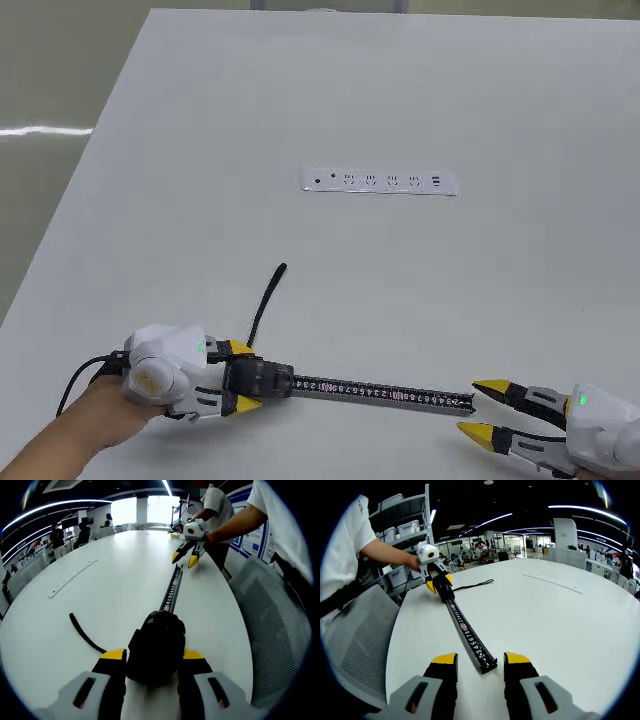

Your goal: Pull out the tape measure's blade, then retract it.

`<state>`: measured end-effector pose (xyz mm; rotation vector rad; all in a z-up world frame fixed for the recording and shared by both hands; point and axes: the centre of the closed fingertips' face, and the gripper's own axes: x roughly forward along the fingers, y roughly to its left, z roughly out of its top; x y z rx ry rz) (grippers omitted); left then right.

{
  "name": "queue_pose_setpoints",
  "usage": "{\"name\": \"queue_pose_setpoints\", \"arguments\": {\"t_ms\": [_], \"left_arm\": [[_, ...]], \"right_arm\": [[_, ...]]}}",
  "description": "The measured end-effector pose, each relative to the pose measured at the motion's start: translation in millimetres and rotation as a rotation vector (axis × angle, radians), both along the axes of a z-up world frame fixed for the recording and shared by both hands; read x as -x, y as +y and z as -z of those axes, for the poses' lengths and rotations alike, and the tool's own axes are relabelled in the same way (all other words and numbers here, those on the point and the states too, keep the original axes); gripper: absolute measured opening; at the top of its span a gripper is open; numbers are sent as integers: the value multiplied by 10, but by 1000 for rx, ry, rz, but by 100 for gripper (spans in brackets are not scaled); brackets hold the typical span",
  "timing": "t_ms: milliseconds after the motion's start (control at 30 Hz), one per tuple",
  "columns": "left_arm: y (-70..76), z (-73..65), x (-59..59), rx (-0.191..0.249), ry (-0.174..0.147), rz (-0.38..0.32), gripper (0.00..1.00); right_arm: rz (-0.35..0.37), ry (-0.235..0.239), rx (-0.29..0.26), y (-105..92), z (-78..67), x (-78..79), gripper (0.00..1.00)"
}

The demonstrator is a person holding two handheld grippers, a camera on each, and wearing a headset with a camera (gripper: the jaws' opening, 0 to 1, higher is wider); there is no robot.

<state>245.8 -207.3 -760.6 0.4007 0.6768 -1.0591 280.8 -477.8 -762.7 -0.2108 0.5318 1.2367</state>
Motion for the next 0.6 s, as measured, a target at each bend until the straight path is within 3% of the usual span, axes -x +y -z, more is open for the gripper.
{"name": "queue_pose_setpoints", "arguments": {"t_ms": [600], "left_arm": [[-14, 10, 6, -3, 16, 7, 37]], "right_arm": [[-48, 28, 14, -17, 148, -4, 27]]}}
